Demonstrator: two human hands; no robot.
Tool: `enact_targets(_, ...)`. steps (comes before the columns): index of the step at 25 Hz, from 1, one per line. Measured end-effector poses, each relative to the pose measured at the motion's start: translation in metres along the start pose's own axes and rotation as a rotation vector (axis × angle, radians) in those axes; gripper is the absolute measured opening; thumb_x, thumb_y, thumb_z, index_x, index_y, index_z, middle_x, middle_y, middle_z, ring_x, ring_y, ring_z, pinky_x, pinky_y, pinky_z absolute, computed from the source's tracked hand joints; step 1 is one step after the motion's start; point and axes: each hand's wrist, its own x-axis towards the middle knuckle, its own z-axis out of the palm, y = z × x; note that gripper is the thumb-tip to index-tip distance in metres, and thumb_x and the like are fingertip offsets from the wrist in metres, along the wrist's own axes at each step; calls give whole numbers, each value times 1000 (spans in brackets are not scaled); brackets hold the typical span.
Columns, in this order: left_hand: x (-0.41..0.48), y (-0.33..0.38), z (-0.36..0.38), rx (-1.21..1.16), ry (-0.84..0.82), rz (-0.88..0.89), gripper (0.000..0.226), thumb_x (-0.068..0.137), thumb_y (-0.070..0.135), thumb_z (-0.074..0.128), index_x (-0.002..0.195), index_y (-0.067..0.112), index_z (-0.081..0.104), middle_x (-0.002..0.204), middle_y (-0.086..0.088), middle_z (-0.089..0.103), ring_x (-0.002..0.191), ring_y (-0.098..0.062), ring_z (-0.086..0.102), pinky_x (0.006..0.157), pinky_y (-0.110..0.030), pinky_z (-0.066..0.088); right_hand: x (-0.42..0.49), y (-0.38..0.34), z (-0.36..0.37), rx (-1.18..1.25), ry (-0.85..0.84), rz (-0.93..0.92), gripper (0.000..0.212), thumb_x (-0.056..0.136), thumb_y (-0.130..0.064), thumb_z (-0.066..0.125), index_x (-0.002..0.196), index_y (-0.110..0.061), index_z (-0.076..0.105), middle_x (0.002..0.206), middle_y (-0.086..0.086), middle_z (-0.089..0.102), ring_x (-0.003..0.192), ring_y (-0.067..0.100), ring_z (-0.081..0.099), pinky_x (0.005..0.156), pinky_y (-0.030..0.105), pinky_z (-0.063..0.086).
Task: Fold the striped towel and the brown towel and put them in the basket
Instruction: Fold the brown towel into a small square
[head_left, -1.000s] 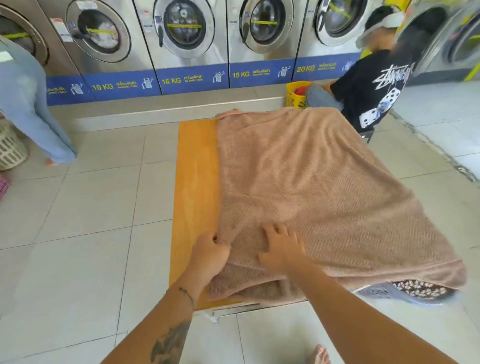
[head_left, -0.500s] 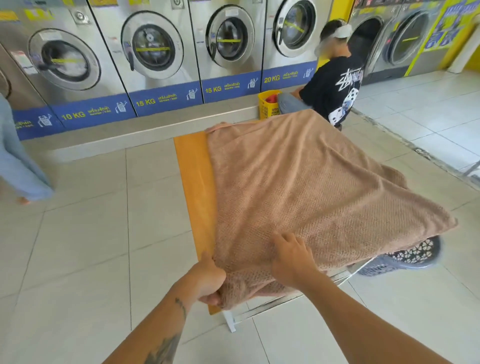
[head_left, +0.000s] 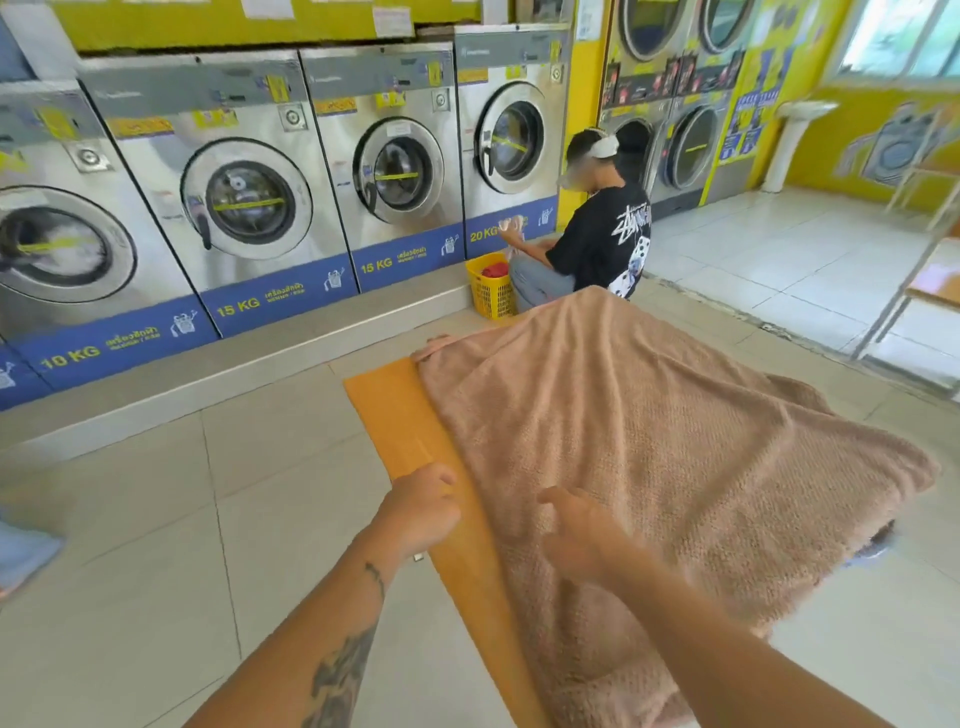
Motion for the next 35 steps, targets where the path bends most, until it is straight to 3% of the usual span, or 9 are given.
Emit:
enact_targets(2,34,-16,-35,17,-16,82,32,91,23,48,122,30,56,117,-1,60,92,-14,62,64,-24,46,32,-33,9,32,21,50,59,89,-13,46,146,-19,36,142,9,42,128,30,47,99,39,48)
enact_targets(8,117,-35,-119,68,-48,184,26,91,17,49,112,30,59,101,4,60,87,-15,64,74,-32,55,94,-108,25,85,68,154,63,90,-13,44,151,-17,28,152,10,35,138,31,36,108,39,36)
enact_targets(15,230,-23,-151,112,-51,228,28,91,16,48,109,31,62,110,2,61,85,-12,60,63,-28,49,184,-124,15,99,140,205,66,88,-15,47,151,-21,29,152,8,33,137,33,36,109,43,38)
enact_targets(18,280,-17,-151,120,-56,211,31,91,14,47,115,30,60,116,-1,58,89,-14,61,70,-30,53,236,-127,11,111,148,187,64,87,-13,47,149,-22,32,148,7,36,135,32,37,106,42,41)
enact_targets(21,321,-19,-148,166,-51,184,44,89,8,46,128,26,53,113,-2,58,98,-22,60,82,-39,55,274,-133,16,57,122,157,52,84,-14,49,135,-18,42,128,5,45,120,31,44,95,42,47)
enact_targets(25,373,-28,-138,212,-102,206,56,87,5,46,136,31,42,108,1,53,94,-24,59,80,-42,55,299,-131,27,-83,53,223,55,80,-17,54,133,-22,39,127,3,36,116,29,38,92,39,45)
enact_targets(29,417,-37,-125,324,-155,353,44,95,20,49,136,35,48,113,0,48,97,-22,57,86,-41,54,309,-133,30,-127,136,312,36,83,-13,52,118,-23,47,116,0,44,107,26,46,86,35,45)
enact_targets(32,432,-46,-128,458,-119,561,25,99,31,48,114,17,64,119,-1,49,107,-22,49,93,-40,48,312,-144,26,-10,229,449,12,82,-11,49,90,-21,50,94,-1,53,87,24,53,69,34,45)
enact_targets(35,432,-58,-153,491,-106,919,26,96,31,49,89,14,67,125,1,55,110,-21,47,92,-40,46,306,-156,19,204,270,571,16,80,-6,46,76,-21,46,80,-1,53,75,21,50,57,32,35)
